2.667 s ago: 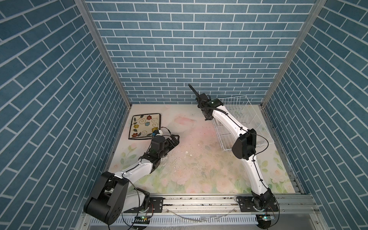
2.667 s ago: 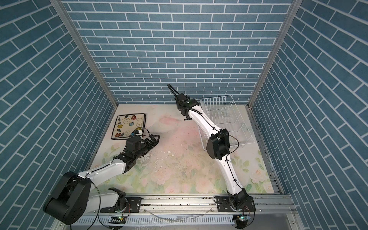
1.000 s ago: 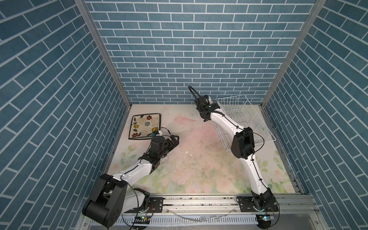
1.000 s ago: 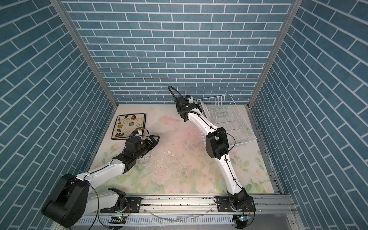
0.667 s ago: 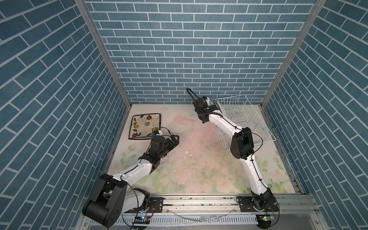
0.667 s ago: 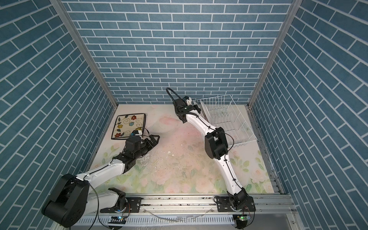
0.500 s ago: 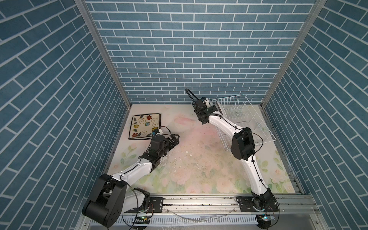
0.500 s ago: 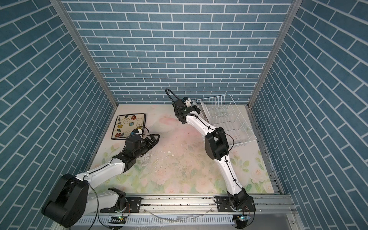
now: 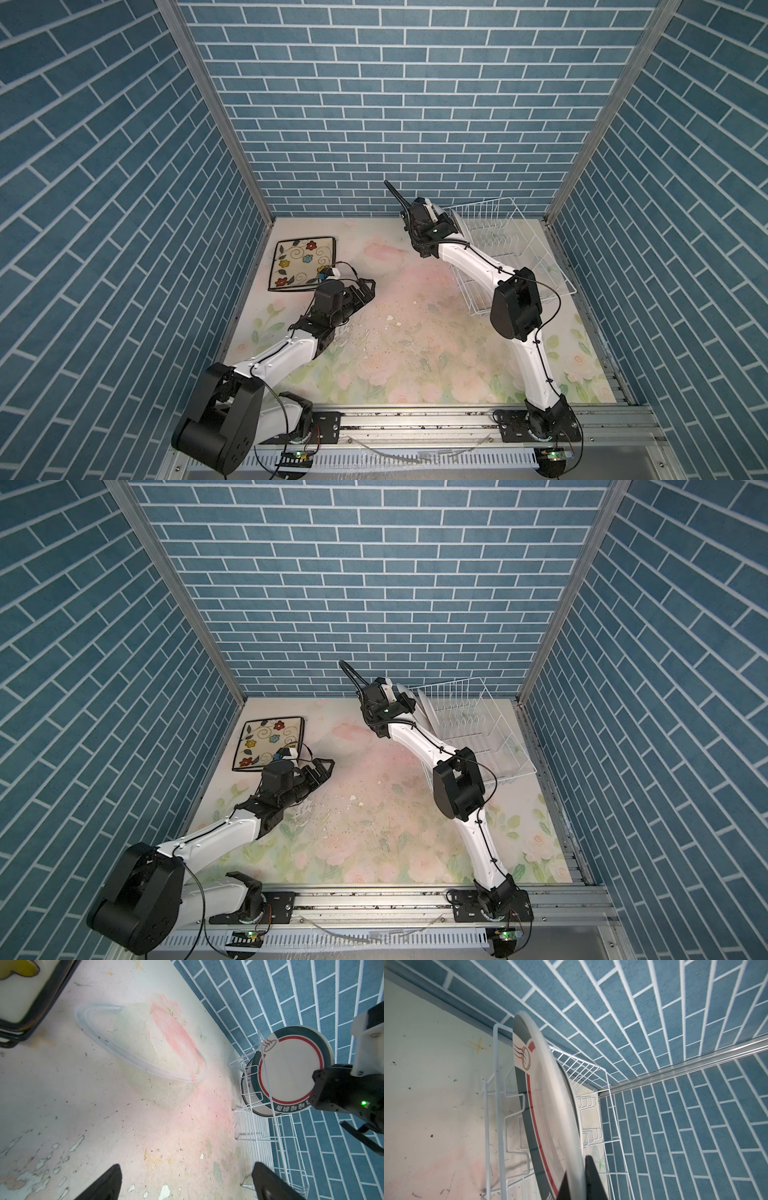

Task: Unload the plates from the dish rack
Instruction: Pick up the plate from the dish rack.

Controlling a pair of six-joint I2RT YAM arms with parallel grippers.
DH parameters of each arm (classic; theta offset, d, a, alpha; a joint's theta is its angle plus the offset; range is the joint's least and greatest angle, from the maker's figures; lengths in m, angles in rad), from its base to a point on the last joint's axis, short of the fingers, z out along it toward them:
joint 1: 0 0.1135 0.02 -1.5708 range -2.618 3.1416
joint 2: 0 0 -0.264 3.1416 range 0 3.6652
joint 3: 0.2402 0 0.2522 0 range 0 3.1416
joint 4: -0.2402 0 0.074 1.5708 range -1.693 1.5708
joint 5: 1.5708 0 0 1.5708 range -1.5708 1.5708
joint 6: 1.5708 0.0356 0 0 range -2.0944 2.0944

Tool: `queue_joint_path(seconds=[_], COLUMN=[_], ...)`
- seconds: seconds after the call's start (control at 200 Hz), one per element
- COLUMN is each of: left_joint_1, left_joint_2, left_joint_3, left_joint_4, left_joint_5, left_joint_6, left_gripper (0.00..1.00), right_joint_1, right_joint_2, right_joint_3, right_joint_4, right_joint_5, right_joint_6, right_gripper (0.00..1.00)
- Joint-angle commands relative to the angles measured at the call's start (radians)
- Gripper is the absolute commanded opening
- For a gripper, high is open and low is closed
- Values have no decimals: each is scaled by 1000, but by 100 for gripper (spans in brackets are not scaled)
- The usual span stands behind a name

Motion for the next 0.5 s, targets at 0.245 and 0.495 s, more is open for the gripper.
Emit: queue_joint_path(seconds=[0.245, 0.495], left_joint_1=[-5, 4], left_joint_2=[28, 21], left_joint_3=[32, 44], left_joint_4=[12, 7], left_joint_5=[21, 30], left_joint_6=[38, 63], left_gripper=[100, 100], right_joint_1=[58, 95], right_joint_2=[-173, -257], right_joint_3=[-76, -78], right_joint_4=[120, 50], right_joint_5=[45, 0], right_joint_6=[-57, 14], right_gripper=[0, 0])
